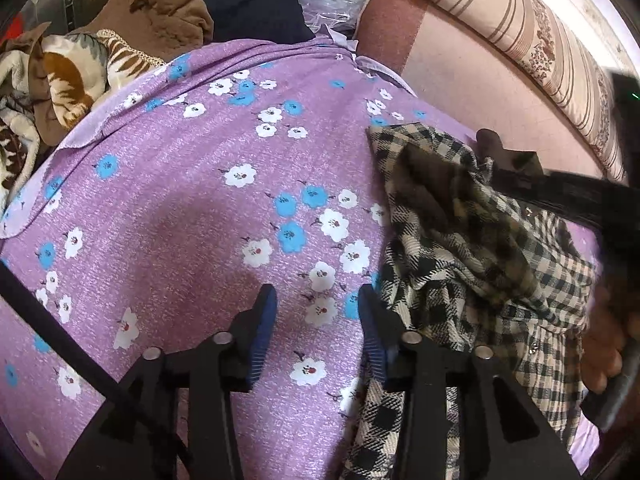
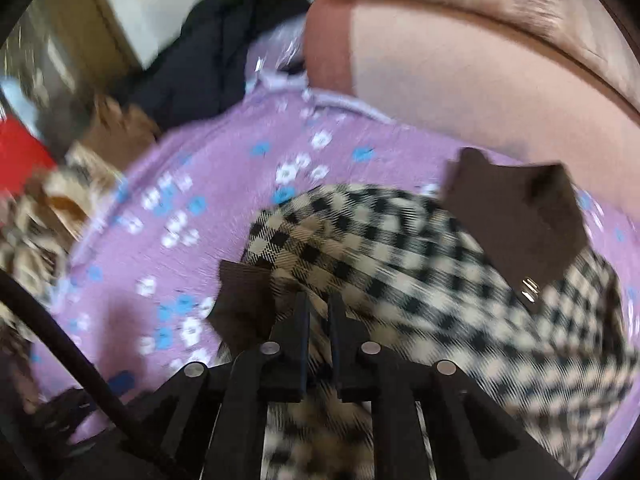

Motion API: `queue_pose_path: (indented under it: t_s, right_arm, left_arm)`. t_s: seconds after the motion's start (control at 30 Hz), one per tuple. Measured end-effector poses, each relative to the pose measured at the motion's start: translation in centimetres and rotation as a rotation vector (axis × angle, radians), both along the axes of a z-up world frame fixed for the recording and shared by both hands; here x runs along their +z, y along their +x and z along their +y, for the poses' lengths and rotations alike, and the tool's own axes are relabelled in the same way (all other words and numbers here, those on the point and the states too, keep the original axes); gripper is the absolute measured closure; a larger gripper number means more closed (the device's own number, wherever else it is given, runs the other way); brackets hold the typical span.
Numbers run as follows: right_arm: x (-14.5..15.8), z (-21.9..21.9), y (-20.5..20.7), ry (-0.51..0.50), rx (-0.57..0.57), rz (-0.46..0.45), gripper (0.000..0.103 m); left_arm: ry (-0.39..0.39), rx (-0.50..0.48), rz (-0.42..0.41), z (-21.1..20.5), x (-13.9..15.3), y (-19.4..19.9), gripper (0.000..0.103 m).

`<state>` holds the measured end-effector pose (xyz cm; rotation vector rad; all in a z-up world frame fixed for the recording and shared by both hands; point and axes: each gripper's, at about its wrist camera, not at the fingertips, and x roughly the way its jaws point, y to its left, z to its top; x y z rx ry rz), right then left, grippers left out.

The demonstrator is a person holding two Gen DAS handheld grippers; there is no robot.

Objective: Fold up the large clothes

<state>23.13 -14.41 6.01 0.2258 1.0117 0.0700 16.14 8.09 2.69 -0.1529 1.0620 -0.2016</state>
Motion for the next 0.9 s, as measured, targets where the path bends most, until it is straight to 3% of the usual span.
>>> queue_pose_path:
  t_s: [0.1,0.23,0.4,0.53,0.63,0.7,0.9]
  right_arm:
    - [0.0,-1.6,-3.3,0.086,-0.018,0.002,0.093]
    - [-2.5,-1.6,-5.8,0.182,0.005,0.032,0.093]
    - [-8.3,-0.1,-6.7,0.289,0.004,0.158,0.092]
    - [-7.1,0.2,-8.1,0.339,0.04,0.133,0.092]
    - [-3.8,-0.8,-8.9,0.262,0.015,-0.001,0.092]
    - [-2.5,-2.5,-8.8,0.25,-0.054,-0.044,0.092]
    - [-3.5,-8.5,-9.2,0.163,-0.25,-0.027,0.092]
  left_arm:
    - [-0.01,-0.027,-0.004,-0.7,0.0,-0.3,0.061]
    - [-0.049,-0.092,-0.011,-2.2,-0.3,-0.7,0.061]
    - [0.057,-0.107,0.008,-3.6,-1.7,-0.6,0.061]
    - [0.008,-0.082,0.024,-2.7,-1.6,-0.3,0.061]
    - [0.02,-0.083,0.004,-2.8,-1.3,-0.3,0.061]
    - [0.026,-0.099,-0.007,-3.2,-1.3,-0.4,0.061]
    - [-0.012,-0.144,-0.038,-4.6,-1.0,0.0,0.061]
